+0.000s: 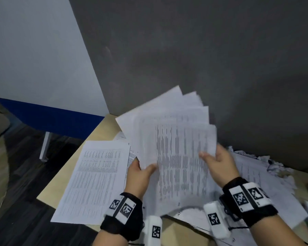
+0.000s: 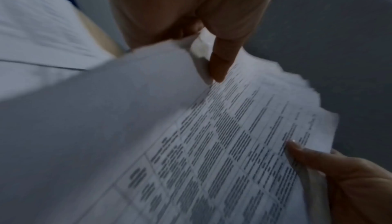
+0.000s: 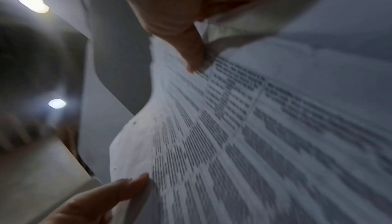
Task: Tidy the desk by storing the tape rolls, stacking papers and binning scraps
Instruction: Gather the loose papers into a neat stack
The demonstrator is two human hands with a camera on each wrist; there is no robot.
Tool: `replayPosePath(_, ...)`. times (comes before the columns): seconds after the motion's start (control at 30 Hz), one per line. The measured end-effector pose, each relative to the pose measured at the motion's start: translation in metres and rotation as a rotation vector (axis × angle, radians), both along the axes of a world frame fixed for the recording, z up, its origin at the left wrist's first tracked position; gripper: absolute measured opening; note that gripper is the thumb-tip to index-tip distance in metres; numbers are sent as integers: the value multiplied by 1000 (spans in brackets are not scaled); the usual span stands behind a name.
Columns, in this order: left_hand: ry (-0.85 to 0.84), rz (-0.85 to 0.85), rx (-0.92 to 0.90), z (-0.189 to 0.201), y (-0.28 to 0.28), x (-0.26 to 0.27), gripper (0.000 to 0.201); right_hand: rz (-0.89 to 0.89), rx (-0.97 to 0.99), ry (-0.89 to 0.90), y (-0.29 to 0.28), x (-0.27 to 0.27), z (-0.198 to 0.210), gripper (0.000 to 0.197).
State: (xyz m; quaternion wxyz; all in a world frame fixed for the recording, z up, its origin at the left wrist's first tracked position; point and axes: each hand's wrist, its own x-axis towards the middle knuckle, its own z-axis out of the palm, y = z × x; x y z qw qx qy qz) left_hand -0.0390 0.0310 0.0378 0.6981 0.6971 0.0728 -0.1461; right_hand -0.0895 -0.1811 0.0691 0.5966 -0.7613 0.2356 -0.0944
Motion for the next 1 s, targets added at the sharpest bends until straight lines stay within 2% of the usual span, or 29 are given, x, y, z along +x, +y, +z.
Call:
replayPosePath(0.1, -125, 30, -94, 38, -19, 2, 32, -108, 16, -242, -2, -13, 37, 27)
replayPosePath(0.2, -195, -44, -245, 68, -33, -3, 43, -129, 44, -362, -3, -23, 52, 32)
replayPosePath(0.3, -223, -84, -297, 73, -40, -9, 41, -167, 57, -346, -7, -31, 42, 47)
replayPosePath(0.47, -143, -76, -225, 57, -48, -10, 48, -242, 83, -243, -15, -41, 18, 65)
replayPosePath(0.57, -137, -151, -229, 58, -51, -15, 40, -235, 176, -183, -16, -44, 11, 46)
replayPosePath(0.67, -86, -222, -316, 63, -54, -17, 35, -225, 171, -134, -15, -44, 10, 28)
replayPosePath(0.8, -107, -218, -140, 36, -43, -3, 44, -256, 187, -45, -13, -40, 1, 19)
replayPosePath(0.9, -126, -192, 21, 9, -20, 12, 30, -284, 157, -26, -7, -36, 4, 15)
replayPosePath(1.0, -133, -63, 133, -11, 19, 31, 19, -324, 141, -28, 0, -22, 9, 14)
